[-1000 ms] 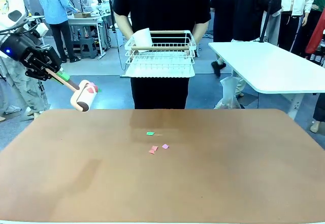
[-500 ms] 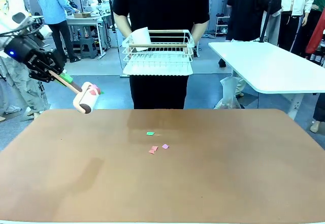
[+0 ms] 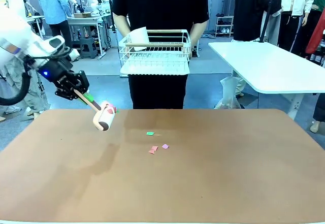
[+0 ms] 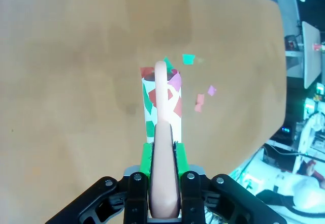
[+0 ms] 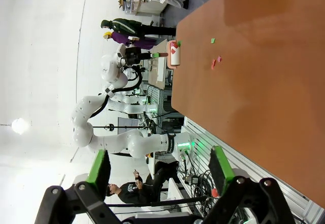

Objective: Clean the table.
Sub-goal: Clean the table with the Lint Roller when the human lifts the Dish drying rack.

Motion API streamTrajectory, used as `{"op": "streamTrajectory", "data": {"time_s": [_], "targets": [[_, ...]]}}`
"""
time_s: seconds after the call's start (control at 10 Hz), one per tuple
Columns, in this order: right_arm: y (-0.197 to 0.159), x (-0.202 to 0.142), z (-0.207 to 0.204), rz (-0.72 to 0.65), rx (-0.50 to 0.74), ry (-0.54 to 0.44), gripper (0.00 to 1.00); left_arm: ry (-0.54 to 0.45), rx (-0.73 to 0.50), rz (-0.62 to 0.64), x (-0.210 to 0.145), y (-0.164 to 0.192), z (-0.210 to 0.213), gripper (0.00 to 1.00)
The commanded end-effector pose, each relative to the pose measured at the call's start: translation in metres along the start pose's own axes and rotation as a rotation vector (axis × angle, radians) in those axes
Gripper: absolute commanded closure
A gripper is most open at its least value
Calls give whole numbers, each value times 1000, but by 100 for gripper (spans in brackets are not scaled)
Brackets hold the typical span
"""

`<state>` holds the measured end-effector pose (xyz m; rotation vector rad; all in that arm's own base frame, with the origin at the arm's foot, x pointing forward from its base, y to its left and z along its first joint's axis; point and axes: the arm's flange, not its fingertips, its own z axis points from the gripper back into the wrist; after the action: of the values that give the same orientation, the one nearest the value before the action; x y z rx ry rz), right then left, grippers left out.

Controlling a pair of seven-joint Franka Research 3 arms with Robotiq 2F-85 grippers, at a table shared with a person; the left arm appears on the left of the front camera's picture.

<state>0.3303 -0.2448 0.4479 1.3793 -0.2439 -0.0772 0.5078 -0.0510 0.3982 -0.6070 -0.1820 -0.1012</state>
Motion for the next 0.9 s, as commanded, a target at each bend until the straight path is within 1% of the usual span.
{"op": "streamTrajectory", "data": {"time_s": [0.0, 0.1, 0.2, 0.4, 0.5, 0.7, 0.8], "targets": [[4, -2, 1, 4, 12, -3, 0, -28, -9, -11, 11, 6, -17, 79], [4, -2, 1, 4, 12, -3, 0, -4, -6, 8, 13, 10, -30, 79], [4, -2, 1, 4, 12, -3, 0, 0, -9, 21, 14, 15, -38, 79], [4, -2, 1, 4, 12, -3, 0, -23, -26, 39, 17, 25, -48, 79], [4, -2, 1, 4, 12, -3, 0, -51, 0, 34, 18, 30, -58, 79], [4, -2, 1, 4, 12, -3, 0, -28, -6, 32, 19, 36, -70, 79], [4, -2, 1, 4, 12, -3, 0, -33, -6, 34, 21, 37, -71, 79]]}}
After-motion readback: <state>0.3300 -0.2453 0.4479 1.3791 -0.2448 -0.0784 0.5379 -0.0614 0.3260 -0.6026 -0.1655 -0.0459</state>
